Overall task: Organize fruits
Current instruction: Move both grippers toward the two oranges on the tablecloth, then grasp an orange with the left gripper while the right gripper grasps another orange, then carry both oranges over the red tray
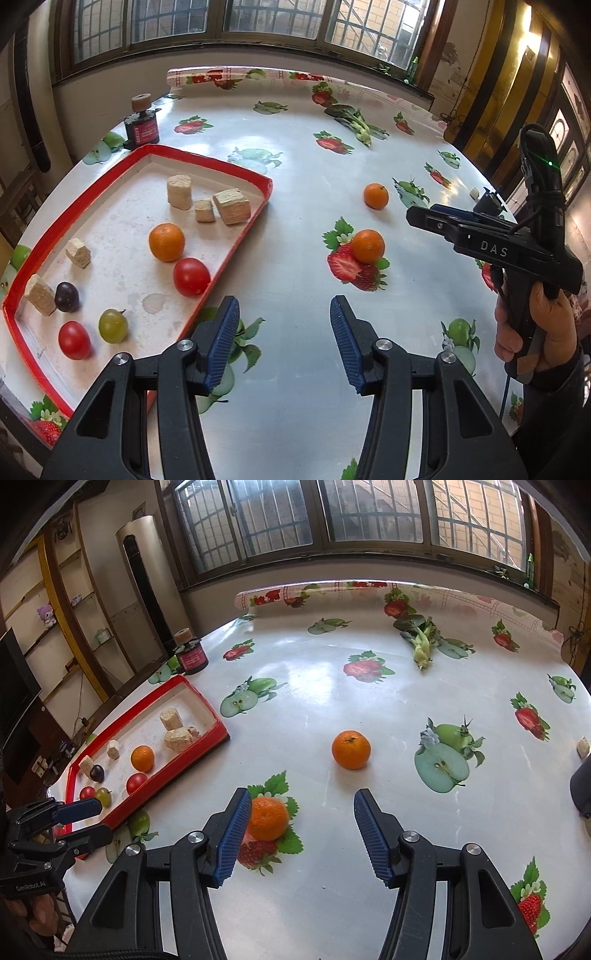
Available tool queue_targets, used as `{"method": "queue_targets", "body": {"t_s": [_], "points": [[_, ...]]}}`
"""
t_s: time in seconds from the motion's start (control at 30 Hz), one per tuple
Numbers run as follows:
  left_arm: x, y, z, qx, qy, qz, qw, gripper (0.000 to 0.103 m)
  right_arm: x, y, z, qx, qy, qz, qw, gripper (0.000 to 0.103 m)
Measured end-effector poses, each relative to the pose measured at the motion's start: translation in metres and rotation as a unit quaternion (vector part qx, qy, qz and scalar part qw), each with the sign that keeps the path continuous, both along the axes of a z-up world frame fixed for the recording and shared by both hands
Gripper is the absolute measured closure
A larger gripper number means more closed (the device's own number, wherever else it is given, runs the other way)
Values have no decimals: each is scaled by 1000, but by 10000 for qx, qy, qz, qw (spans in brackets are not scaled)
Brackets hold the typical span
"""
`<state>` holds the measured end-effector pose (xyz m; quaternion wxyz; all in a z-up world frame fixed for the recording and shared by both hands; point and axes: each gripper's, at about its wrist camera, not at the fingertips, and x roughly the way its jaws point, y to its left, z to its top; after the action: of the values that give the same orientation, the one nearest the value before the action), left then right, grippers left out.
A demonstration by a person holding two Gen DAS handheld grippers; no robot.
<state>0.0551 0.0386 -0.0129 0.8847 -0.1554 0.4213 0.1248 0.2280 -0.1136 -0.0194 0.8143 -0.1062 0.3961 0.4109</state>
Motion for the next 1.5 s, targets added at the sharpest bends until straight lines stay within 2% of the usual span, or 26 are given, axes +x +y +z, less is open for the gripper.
{"method": "queue_targets", "body": {"t_s": [0.3, 0.57, 0.6, 0.67, 0.87, 0.93, 0.97, 1.23, 1.5], "points": [[43, -23, -13, -153, 119, -402, 9990, 54, 42, 10, -27, -213, 142, -222, 9994, 44], [88, -40, -32, -293, 293, -626, 9972, 54, 73, 39, -46, -266, 281, -121, 9992, 44], [93, -40, -34, -306, 282, -620, 9972, 54, 76, 40, -49, -268, 294, -128, 9991, 50], [103, -41, -37, -328, 283, -615, 9972, 54, 80, 35, -49, -100, 450, -117, 9989, 68], [127, -49, -47, -254, 399, -709, 9964, 55, 72, 4, -33, 46, 328, -238, 9992, 68], [129, -51, -47, -109, 375, -663, 9970, 69, 69, -5, -27, 76, 274, -290, 9992, 68], [130, -50, -47, -145, 363, -673, 9970, 70, 68, -10, -25, 114, 278, -303, 9991, 68], [107, -40, -43, -195, 308, -461, 9983, 70, 43, -28, -10, 247, 233, -229, 9992, 68], [74, -26, -31, -210, 147, -160, 9995, 70, 14, -26, -3, 300, 177, -71, 9994, 68]]}}
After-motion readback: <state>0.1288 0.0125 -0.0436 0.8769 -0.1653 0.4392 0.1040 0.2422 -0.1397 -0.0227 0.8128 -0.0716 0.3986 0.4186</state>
